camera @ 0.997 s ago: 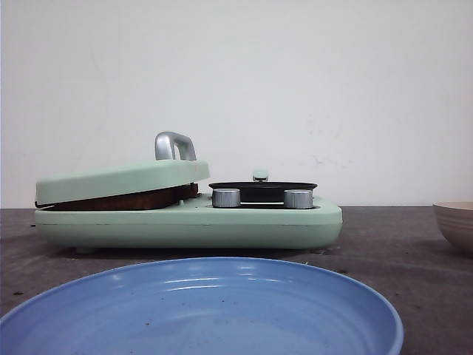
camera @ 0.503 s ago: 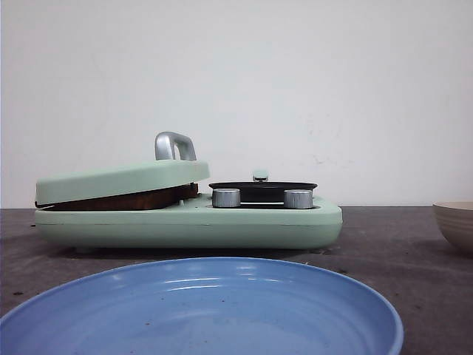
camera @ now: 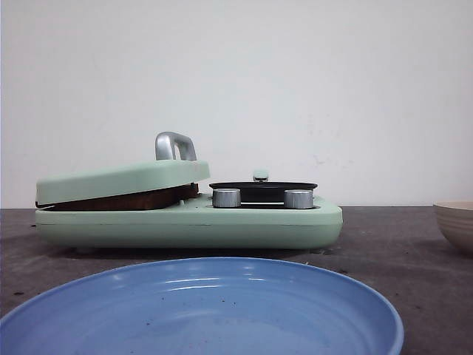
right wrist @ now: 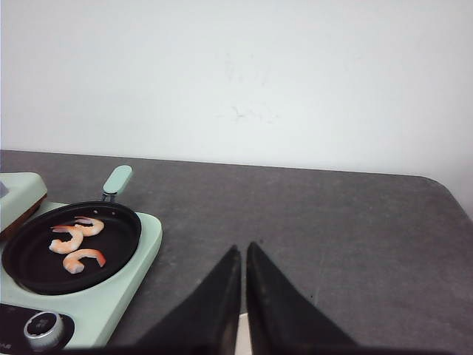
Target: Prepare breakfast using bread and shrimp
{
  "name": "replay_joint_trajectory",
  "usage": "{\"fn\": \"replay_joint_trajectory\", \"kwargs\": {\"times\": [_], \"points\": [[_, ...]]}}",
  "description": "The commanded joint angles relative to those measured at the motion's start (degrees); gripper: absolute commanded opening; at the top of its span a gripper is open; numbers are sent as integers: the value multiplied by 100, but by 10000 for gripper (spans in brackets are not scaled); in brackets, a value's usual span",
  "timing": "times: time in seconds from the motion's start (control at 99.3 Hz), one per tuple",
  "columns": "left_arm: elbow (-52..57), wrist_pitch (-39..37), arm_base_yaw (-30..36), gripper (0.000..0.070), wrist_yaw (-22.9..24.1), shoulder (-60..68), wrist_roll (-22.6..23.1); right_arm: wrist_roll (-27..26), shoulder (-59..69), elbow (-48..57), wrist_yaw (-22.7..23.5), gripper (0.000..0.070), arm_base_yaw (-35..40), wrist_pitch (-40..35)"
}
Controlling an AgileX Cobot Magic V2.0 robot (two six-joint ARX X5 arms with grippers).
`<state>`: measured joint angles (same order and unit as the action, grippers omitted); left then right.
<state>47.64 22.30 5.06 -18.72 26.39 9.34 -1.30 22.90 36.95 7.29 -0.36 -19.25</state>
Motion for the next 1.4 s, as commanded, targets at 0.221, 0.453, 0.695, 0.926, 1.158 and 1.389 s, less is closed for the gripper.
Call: {"fn": "replay_joint_trajectory", "kwargs": {"times": [0.221, 0.453, 0.695, 0.926, 1.158, 1.389], "points": [[-2367, -1043, -527, 0, 33, -1366, -522, 42, 7, 57, -22, 1, 13, 61], [-3755, -2107, -772, 0, 289, -1875, -1272, 42, 7, 57, -20, 1, 13, 61], [-4487, -2216, -778, 0, 785, -2347, -1493, 42, 7, 55, -20, 1, 13, 61], [-4686, -1711, -780, 0, 1469, -2623, -1661, 42, 7, 57, -20, 1, 13, 79], [-4686, -1145, -804, 0, 1467, -2623, -1405, 42, 7, 57, -20, 1, 13, 90], [-4686, -1167, -804, 0, 1469, -2623, -1497, 42, 7, 57, -20, 1, 13, 90]]}}
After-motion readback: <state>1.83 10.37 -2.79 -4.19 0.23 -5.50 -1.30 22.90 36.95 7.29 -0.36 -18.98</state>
